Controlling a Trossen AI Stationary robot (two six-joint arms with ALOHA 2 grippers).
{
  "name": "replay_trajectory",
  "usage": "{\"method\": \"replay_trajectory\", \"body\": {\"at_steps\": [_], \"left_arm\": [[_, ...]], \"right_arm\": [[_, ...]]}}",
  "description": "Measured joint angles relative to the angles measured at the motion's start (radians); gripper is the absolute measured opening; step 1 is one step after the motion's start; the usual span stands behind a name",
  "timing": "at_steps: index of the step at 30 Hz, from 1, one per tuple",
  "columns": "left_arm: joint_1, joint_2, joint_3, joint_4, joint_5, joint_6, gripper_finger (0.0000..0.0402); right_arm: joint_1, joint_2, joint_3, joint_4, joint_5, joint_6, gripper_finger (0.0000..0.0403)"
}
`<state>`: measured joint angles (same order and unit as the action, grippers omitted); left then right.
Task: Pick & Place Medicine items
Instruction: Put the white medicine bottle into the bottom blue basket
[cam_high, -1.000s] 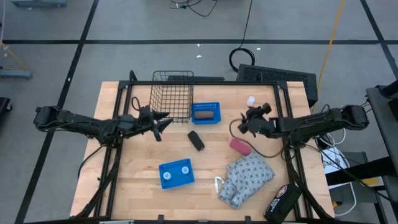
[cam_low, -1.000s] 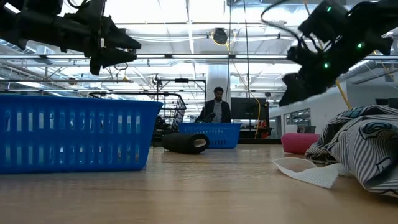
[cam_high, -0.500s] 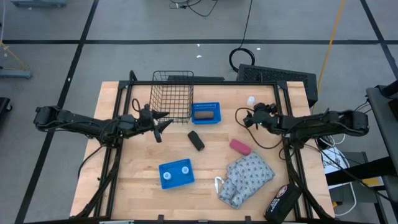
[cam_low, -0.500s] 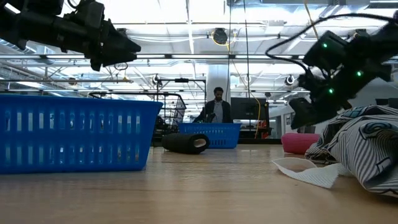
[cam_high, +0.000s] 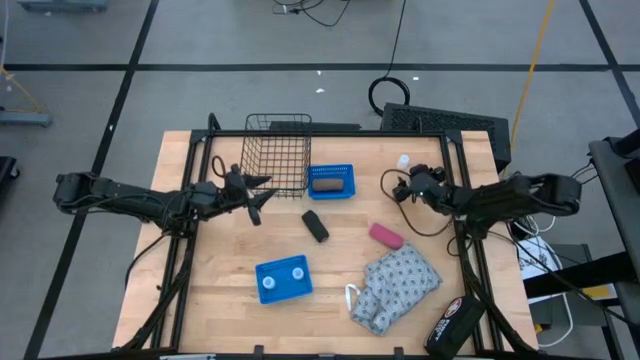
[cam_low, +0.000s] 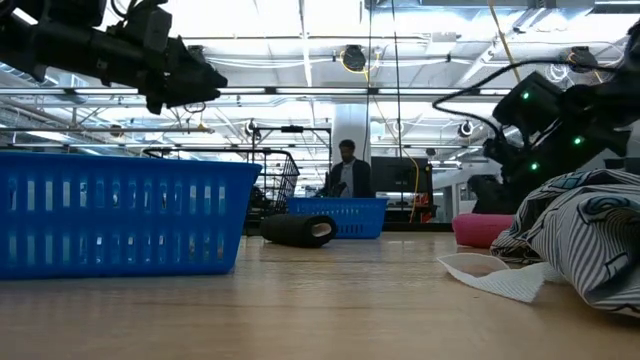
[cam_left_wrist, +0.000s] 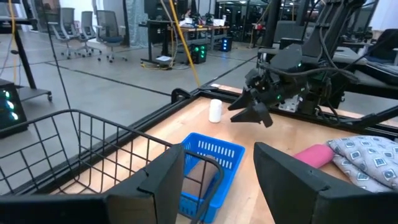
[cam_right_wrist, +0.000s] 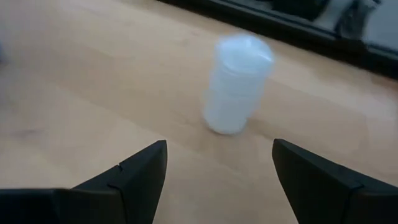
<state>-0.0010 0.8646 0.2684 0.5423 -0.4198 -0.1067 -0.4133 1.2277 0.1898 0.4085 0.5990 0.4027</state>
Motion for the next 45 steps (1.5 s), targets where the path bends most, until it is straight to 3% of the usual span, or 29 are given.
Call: {"method": "replay_trajectory", "body": {"at_steps": [6, 15, 29, 36, 45], "left_arm": [[0.014, 0.0, 0.0, 0.0, 0.0, -0.011, 0.0202], [0.014, 0.0, 0.0, 0.0, 0.001, -0.01, 0.0203], [0.014, 0.0, 0.0, 0.0, 0.0, -0.009, 0.0202], [0.014, 0.0, 0.0, 0.0, 0.0, -0.009, 0.0202], [0.014, 0.0, 0.0, 0.0, 0.0, -0.009, 0.0202]], "right_arm": [[-0.064, 0.148, 0.0, 0.108, -0.003, 0.058, 0.0278], [-0.091, 0.327, 0.004, 0.372, -0.029, -0.025, 0.0277], [-0.112, 0.458, 0.09, 0.442, -0.043, -0.096, 0.027], [-0.112, 0.46, 0.091, 0.438, -0.05, -0.103, 0.023], [-0.111, 0.461, 0.091, 0.457, -0.05, -0.16, 0.0141]]}}
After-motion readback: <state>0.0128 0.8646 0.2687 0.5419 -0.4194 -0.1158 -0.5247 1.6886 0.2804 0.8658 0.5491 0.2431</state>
